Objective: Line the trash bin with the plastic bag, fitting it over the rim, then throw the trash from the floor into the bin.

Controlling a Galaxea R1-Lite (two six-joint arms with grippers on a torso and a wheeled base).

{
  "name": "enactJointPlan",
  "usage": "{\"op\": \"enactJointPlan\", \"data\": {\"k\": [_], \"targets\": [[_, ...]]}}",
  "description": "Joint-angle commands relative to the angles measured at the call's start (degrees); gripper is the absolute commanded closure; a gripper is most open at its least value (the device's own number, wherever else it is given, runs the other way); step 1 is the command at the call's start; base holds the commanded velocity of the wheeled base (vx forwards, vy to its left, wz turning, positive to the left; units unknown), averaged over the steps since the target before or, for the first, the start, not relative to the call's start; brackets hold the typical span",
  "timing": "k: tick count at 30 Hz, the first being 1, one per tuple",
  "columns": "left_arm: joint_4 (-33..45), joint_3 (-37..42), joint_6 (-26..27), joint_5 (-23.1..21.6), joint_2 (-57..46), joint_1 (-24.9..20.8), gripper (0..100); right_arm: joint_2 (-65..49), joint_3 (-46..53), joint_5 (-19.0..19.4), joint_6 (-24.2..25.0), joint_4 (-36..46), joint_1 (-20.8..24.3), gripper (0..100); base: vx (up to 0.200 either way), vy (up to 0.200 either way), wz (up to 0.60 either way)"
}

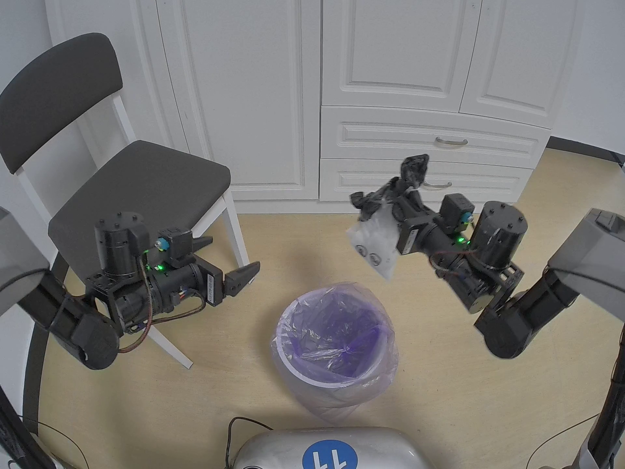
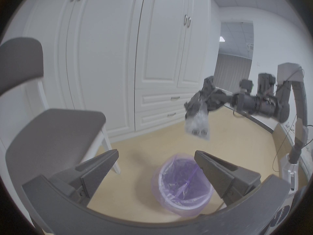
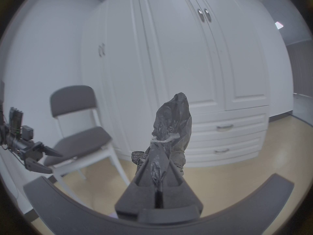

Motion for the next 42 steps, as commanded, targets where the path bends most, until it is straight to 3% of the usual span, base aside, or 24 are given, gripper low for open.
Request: {"op": "enactJointPlan", "data": {"k": [1,8,18,24,28,42], "targets": [[-1.84,3.23,0.60,0.27,-11.21,0.15,0,8.98,1.07,-2.32,1.38,-8.25,10.16,100,0.000,0.000,0.00],[-5.44,3.06,0.69,0.27,-10.25,1.29,0,18.12,-2.89,-1.53,5.60,-8.25,11.22,100,0.000,0.000,0.00],[-5.71,1.56,0.69,0.18,-8.49,4.19,0,24.45,-2.62,12.62,19.92,-8.25,6.29,100,0.000,0.000,0.00],[-5.71,0.69,0.69,-0.08,-7.52,5.51,0,28.67,-5.26,16.58,20.80,-8.25,1.99,100,0.000,0.000,0.00],[-5.71,0.42,0.69,-0.08,-6.91,5.86,0,31.30,-6.75,16.93,21.50,-8.25,0.23,100,0.000,0.000,0.00],[-5.80,-0.11,0.87,0.01,-5.06,6.13,0,32.18,-3.50,20.27,22.56,-8.25,0.58,100,0.000,0.000,0.00]]}}
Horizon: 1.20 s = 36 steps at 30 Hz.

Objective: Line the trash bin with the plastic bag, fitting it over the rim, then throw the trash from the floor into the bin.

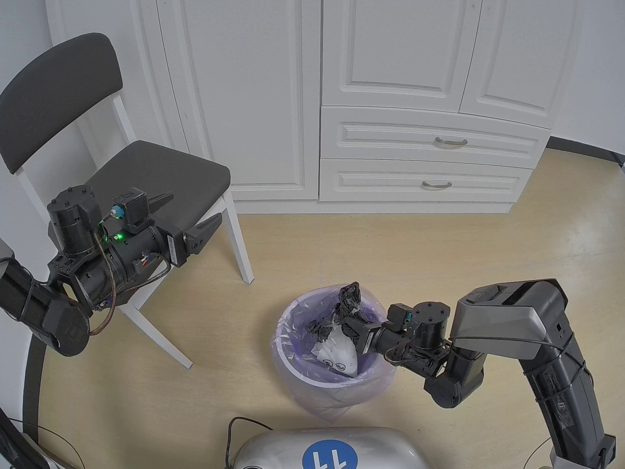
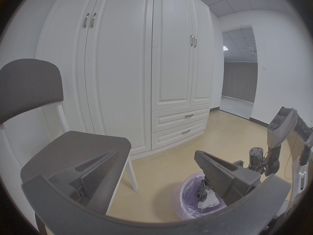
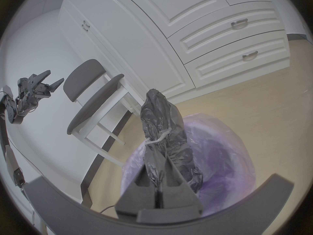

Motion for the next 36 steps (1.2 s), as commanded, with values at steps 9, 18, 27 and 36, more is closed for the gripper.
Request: {"op": "enactJointPlan", "data": {"k": [9,18,27,36], "targets": [[-0.02,-0.06,0.04,-0.06,1.06,0.27,0,0.42,4.07,0.67,-1.11,-1.00,1.01,100,0.000,0.000,0.00],[-0.02,-0.14,0.04,0.03,1.41,0.27,0,-0.81,6.10,3.92,-3.66,0.67,0.30,100,0.000,0.000,0.00],[-0.02,-1.20,-0.05,0.12,2.56,0.71,0,0.86,0.03,1.99,-3.31,4.72,0.13,100,0.000,0.000,0.00],[-0.02,-1.73,-0.05,0.29,3.00,0.89,0,4.55,-6.82,-0.74,0.03,1.73,-0.31,100,0.000,0.000,0.00]]}}
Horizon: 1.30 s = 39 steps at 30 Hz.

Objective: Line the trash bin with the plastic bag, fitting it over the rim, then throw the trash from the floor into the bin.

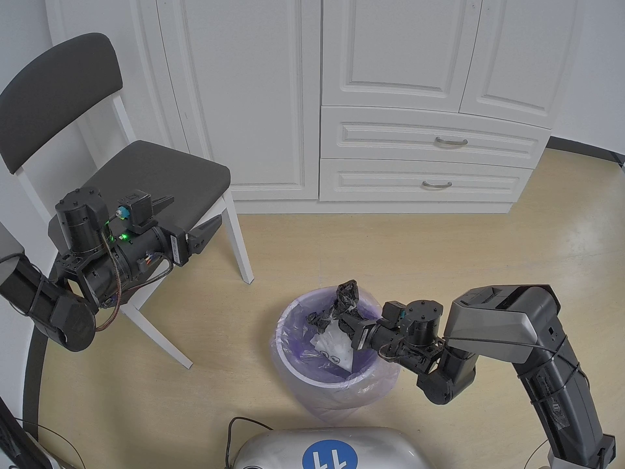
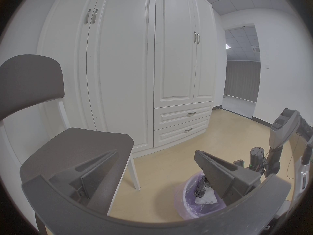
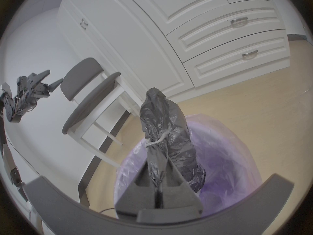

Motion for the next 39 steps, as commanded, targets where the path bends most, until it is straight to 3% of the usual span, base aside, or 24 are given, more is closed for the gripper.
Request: {"op": "enactJointPlan", "data": {"k": [1,10,13,17,19,39], "targets": [[-0.02,-0.09,-0.01,-0.01,0.24,0.06,0,2.57,-1.71,-0.19,0.19,-1.63,-0.14,100,0.000,0.000,0.00],[-0.02,0.00,-0.01,-0.01,0.33,-0.21,0,3.01,-2.06,-0.19,0.19,-2.78,0.03,100,0.000,0.000,0.00],[-0.11,0.09,0.08,-0.01,0.24,-0.12,0,0.55,3.47,0.69,-0.86,-2.69,0.39,100,0.000,0.000,0.00],[-0.02,0.17,0.08,-0.01,0.06,-0.03,0,-2.88,10.33,7.46,-1.39,-1.98,-0.14,100,0.000,0.000,0.00],[-0.02,0.17,0.08,-0.01,-0.02,-0.03,0,-2.97,11.12,8.78,-2.36,-1.98,-0.58,100,0.000,0.000,0.00],[-0.02,0.09,0.08,-0.01,0.24,-0.12,0,0.64,5.32,6.40,-3.94,-2.86,-1.20,100,0.000,0.000,0.00]]}}
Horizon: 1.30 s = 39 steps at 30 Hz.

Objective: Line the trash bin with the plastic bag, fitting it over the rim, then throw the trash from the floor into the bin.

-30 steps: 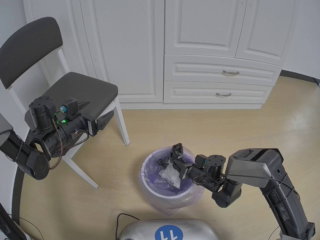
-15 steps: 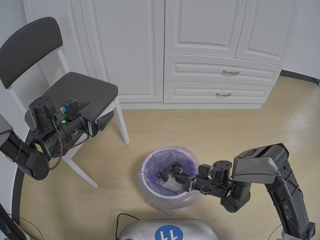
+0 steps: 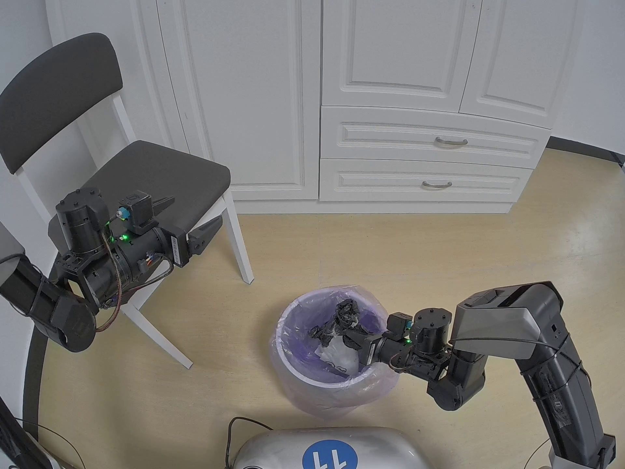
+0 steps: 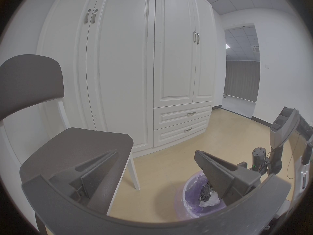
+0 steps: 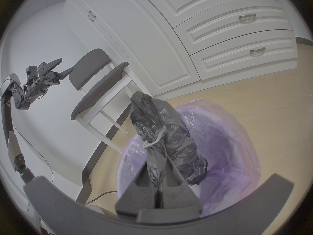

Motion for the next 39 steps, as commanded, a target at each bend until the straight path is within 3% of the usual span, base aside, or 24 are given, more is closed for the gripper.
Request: {"op": "enactJointPlan", "data": {"k": [1,10,11,27,35,39], "targets": [[0.03,0.04,0.01,-0.01,0.09,-0.06,0,0.99,-0.95,-0.01,0.23,-0.67,-0.05,100,0.000,0.000,0.00],[-0.06,0.13,-0.07,-0.01,-0.26,-0.23,0,0.73,-0.16,-0.01,0.41,-0.58,0.47,100,0.000,0.000,0.00],[-0.23,0.13,-0.07,-0.01,-0.26,-0.23,0,0.73,-0.16,-0.01,0.41,-0.58,0.47,0,0.000,0.000,0.00],[-2.25,0.04,-0.07,0.08,0.62,-0.15,0,0.81,0.46,0.08,0.32,-1.02,0.56,0,0.000,0.000,0.00],[-2.25,0.30,0.10,0.08,0.88,-0.41,0,-7.45,5.55,0.52,-0.30,-1.02,-0.05,0,0.000,0.000,0.00],[-2.25,0.57,1.33,0.08,0.88,-0.41,0,-10.09,7.58,0.52,-3.20,-1.02,-0.14,0,0.000,0.000,0.00]]}}
